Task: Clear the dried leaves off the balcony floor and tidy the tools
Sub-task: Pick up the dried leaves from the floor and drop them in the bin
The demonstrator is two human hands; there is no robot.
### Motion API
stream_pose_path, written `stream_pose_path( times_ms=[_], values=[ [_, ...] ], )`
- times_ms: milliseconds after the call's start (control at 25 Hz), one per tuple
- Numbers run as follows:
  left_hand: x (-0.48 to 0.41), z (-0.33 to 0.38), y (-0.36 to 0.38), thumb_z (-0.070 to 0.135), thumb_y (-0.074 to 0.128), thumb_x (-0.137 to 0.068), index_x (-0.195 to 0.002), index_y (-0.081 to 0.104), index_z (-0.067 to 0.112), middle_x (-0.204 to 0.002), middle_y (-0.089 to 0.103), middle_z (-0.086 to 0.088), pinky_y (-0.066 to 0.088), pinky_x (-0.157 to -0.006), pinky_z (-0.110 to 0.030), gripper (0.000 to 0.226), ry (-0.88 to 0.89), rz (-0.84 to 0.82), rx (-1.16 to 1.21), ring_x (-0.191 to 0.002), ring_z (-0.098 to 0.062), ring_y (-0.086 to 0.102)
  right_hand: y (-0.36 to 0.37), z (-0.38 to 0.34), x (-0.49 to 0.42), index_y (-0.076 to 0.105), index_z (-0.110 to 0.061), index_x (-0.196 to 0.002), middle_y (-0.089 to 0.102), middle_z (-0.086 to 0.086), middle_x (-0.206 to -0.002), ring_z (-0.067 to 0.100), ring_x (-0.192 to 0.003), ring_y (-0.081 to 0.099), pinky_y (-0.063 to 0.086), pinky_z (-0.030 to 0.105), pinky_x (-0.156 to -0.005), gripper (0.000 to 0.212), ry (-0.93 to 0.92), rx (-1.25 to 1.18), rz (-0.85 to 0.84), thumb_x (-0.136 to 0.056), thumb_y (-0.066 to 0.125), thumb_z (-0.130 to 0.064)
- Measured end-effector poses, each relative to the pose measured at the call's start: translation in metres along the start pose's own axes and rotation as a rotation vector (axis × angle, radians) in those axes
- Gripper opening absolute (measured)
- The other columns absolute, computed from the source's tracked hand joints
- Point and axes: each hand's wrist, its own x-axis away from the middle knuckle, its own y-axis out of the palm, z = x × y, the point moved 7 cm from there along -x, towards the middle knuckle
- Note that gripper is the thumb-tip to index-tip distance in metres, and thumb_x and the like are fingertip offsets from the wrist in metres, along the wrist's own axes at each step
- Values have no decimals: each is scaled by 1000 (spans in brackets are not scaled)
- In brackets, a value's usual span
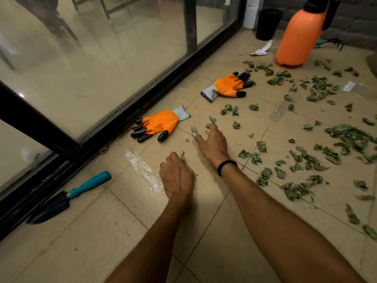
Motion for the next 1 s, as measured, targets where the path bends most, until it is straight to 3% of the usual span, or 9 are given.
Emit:
stream_pose_path(
  times_ms=[80,240,360,440,560,680,840,920,1000],
  values=[
    [-2,1,0,24,39,-102,-103,47,19,-93,53,-2,47,-75,-36,9,9,-6,-4,-80,-17,45,20,-9,-22,36,-13,-146,45,21,-139,36,-130,41,39,42,-102,67,-46,149,-71,-92,63,-45],
    [0,-1,-4,11,40,-97,-98,45,19,-84,46,0,46,-69,-37,10,33,26,106,-75,-15,40,40,-17,-41,54,-7,-119,55,17,-116,32,-110,50,40,37,-90,29,-196,428,26,-101,51,-30],
    [2,-2,-10,8,36,-97,-102,45,21,-83,45,1,47,-68,-39,17,15,62,217,-74,-14,40,17,-4,-33,52,-7,-109,59,6,-94,18,-83,55,41,30,-66,27,1,-61,164,-106,38,-30],
    [1,-2,-9,12,32,-99,-123,45,19,-89,48,2,48,-70,-38,28,6,52,256,-77,-14,43,7,19,-28,48,-8,-112,61,2,-93,9,-79,58,41,18,-55,29,200,-374,145,-106,34,-33],
    [0,3,-6,22,30,-103,-143,36,20,-97,48,0,44,-72,-34,40,92,6,135,-79,-15,43,-3,17,-25,42,-11,-116,64,5,-104,10,-89,63,45,14,-58,17,170,-381,33,-105,36,-23],
    [-3,4,0,33,29,-107,-127,49,22,-100,55,-3,44,-75,-34,30,134,-37,48,-82,-16,43,10,-9,-24,53,-15,-120,61,8,-106,19,-93,58,51,32,-76,22,-121,23,-28,-104,42,-24],
    [-2,3,-1,30,33,-107,-103,49,22,-87,52,1,44,-72,-36,18,120,-6,81,-76,-15,42,51,-17,-9,58,-10,-88,55,10,-94,24,-89,50,46,39,-76,20,-357,300,-126,-93,64,-28],
    [-1,-1,-4,23,35,-105,-95,46,21,-81,47,1,46,-69,-41,15,64,31,191,-74,-17,42,46,-13,-9,50,-12,-83,57,9,-91,21,-85,49,44,36,-74,21,-333,289,-68,-96,61,-25],
    [-1,-4,-4,17,36,-101,-95,44,21,-81,45,1,47,-67,-42,11,13,51,244,-74,-17,42,20,-2,-13,57,-9,-92,61,4,-94,16,-84,54,45,30,-71,24,-126,57,-6,-101,53,-31]
  ],
)
